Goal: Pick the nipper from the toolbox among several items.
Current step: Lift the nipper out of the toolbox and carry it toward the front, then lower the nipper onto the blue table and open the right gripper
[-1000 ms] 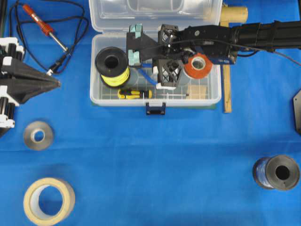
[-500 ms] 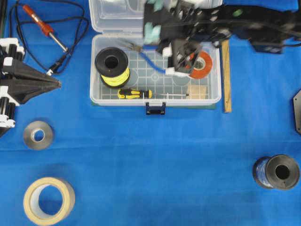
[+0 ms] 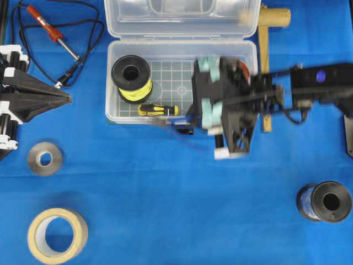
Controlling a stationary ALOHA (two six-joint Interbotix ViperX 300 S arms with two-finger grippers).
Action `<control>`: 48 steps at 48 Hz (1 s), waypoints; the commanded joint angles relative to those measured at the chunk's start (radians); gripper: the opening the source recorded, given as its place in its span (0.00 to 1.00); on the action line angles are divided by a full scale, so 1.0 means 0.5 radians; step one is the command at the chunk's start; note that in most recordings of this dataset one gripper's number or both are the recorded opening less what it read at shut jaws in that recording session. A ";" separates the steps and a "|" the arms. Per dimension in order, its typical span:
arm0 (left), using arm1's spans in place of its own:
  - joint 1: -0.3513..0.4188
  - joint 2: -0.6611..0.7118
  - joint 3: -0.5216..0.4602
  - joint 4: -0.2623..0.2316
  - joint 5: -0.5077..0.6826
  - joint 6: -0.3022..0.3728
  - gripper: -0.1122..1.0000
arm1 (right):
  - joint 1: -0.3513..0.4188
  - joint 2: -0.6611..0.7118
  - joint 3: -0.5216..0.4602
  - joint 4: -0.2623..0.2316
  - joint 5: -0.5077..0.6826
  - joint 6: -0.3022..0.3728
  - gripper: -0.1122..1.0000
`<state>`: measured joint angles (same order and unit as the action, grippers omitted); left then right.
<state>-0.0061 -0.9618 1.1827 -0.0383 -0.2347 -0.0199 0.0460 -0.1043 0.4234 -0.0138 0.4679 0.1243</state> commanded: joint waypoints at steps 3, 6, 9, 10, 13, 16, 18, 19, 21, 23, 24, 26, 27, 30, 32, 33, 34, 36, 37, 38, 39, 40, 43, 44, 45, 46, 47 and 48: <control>0.003 0.003 -0.021 -0.003 -0.009 0.003 0.10 | 0.123 0.080 0.025 -0.006 -0.126 0.092 0.23; 0.000 0.003 -0.018 -0.003 -0.009 0.003 0.10 | 0.169 0.153 0.037 -0.006 -0.184 0.147 0.23; 0.003 0.003 -0.015 -0.003 -0.009 0.003 0.10 | 0.215 0.249 0.037 -0.006 -0.230 0.212 0.23; 0.003 0.003 -0.015 -0.003 -0.009 0.003 0.10 | 0.224 0.276 0.037 -0.006 -0.242 0.230 0.23; 0.003 0.003 -0.012 -0.003 -0.009 0.003 0.10 | 0.245 0.356 0.037 -0.006 -0.249 0.279 0.23; 0.003 0.003 -0.012 -0.003 -0.009 0.003 0.10 | 0.255 0.442 0.040 0.000 -0.252 0.334 0.23; 0.003 0.003 -0.009 -0.003 -0.009 0.003 0.10 | 0.258 0.494 0.037 0.000 -0.255 0.374 0.23; 0.000 0.003 -0.009 -0.003 -0.009 0.003 0.10 | 0.261 0.518 0.037 0.000 -0.258 0.396 0.23; 0.003 0.003 -0.009 -0.003 -0.009 0.003 0.10 | 0.264 0.561 0.034 0.000 -0.258 0.436 0.23; 0.003 0.003 -0.009 -0.003 -0.009 0.003 0.10 | 0.267 0.598 0.034 0.000 -0.261 0.472 0.23; 0.003 0.003 -0.009 -0.003 -0.009 0.003 0.10 | 0.270 0.611 0.034 0.000 -0.264 0.488 0.23; 0.003 0.003 -0.009 -0.003 -0.009 0.003 0.10 | 0.270 0.632 0.034 0.003 -0.267 0.509 0.23; 0.003 0.003 -0.009 -0.003 -0.009 0.003 0.10 | 0.270 0.641 0.037 0.000 -0.267 0.515 0.23; 0.003 0.003 -0.009 -0.003 -0.009 0.003 0.10 | 0.270 0.657 0.040 0.000 -0.267 0.525 0.23; 0.003 0.000 -0.009 -0.003 -0.009 0.003 0.10 | 0.270 0.663 0.037 0.000 -0.264 0.525 0.23; 0.003 0.000 -0.009 -0.003 -0.009 0.006 0.10 | 0.270 0.666 0.040 0.000 -0.267 0.525 0.23; 0.003 -0.003 -0.009 -0.003 -0.012 0.006 0.10 | 0.267 0.666 0.040 0.000 -0.264 0.525 0.23; 0.003 -0.003 -0.009 -0.003 -0.009 0.006 0.10 | 0.264 0.666 0.040 0.000 -0.267 0.525 0.23; 0.003 0.000 -0.009 -0.003 -0.009 0.006 0.10 | 0.264 0.666 0.040 0.000 -0.264 0.525 0.23; 0.003 0.000 -0.009 -0.003 -0.009 0.006 0.10 | 0.264 0.666 0.040 0.000 -0.267 0.525 0.23; 0.003 0.000 -0.009 -0.003 -0.009 0.003 0.10 | 0.261 0.666 0.037 0.000 -0.267 0.525 0.23; 0.003 -0.003 -0.009 -0.003 -0.009 0.003 0.10 | 0.261 0.666 0.037 0.000 -0.267 0.525 0.23; 0.003 -0.003 -0.009 -0.003 -0.009 0.003 0.10 | 0.258 0.663 0.031 -0.003 -0.255 0.528 0.27; 0.003 0.000 -0.009 -0.003 -0.009 0.003 0.10 | 0.258 0.660 0.031 -0.003 -0.249 0.528 0.31; 0.003 0.000 -0.009 -0.003 -0.009 0.003 0.10 | 0.258 0.653 0.031 -0.006 -0.245 0.525 0.37; 0.003 -0.003 -0.009 -0.003 -0.009 0.003 0.10 | 0.258 0.650 0.031 -0.006 -0.236 0.518 0.44; 0.003 -0.003 -0.009 -0.003 -0.009 0.003 0.10 | 0.255 0.638 0.031 -0.006 -0.227 0.512 0.50; 0.003 0.000 -0.009 -0.003 -0.009 0.003 0.10 | 0.255 0.623 0.028 -0.009 -0.218 0.506 0.56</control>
<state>-0.0061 -0.9664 1.1858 -0.0383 -0.2347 -0.0184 0.1779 0.2439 0.4525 -0.0153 0.3497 0.3835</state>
